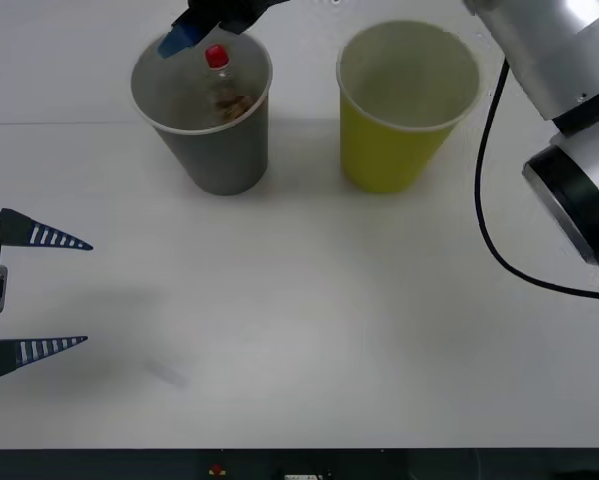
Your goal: Put the can into the green bin and the plastic bottle into the gray bin
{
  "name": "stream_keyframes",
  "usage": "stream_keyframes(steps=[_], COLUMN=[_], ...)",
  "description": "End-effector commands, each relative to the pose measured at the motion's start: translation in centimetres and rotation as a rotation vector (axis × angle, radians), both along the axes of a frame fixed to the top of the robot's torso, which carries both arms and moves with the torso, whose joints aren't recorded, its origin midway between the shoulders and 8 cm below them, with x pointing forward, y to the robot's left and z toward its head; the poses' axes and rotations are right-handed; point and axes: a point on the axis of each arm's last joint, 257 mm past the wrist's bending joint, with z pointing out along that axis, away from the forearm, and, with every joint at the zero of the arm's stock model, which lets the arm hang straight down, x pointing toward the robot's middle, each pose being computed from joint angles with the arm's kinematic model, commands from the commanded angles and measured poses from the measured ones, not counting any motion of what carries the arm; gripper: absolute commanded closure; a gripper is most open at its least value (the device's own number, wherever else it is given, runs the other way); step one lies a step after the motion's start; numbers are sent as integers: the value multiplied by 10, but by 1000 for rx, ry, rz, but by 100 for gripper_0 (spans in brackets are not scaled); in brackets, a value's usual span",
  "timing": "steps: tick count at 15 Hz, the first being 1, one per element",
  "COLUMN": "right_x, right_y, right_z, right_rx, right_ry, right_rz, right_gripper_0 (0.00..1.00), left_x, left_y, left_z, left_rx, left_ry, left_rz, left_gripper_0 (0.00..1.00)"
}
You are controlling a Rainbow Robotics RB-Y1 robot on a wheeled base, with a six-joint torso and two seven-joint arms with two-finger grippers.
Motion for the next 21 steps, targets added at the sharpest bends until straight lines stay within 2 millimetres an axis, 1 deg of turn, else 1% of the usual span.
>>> stream_keyframes(steps=[1,3,6,8,9,11,13,15,18,20,21], right_x=[-17,-30,-49,-62,-68,-80,-94,-107,-131,-148,-155], right_y=[-28,-54,-92,-113,-128,-149,-178,-201,-235,-260,-268], right_z=[4,1,-10,-16,-23,-35,-52,-65,-83,-98,-105], right_rx=[-3,-6,4,14,11,21,7,-16,-64,-95,-103], right_ry=[8,10,7,4,-21,-26,-50,-76,-110,-117,-118], right_rz=[43,70,108,131,160,214,263,293,357,390,405], right_gripper_0=[0,0,0,0,0,0,0,0,0,0,0], left_x=[0,0,0,0,0,0,0,0,0,0,0], left_y=[0,0,0,0,0,0,0,0,0,0,0], left_z=[0,0,0,0,0,0,0,0,0,0,0], left_rx=[0,0,0,0,0,0,0,0,0,0,0], left_ry=[0,0,0,0,0,0,0,0,0,0,0], left_rz=[0,0,0,0,0,0,0,0,0,0,0], left_gripper_0=[0,0,0,0,0,0,0,0,0,0,0])
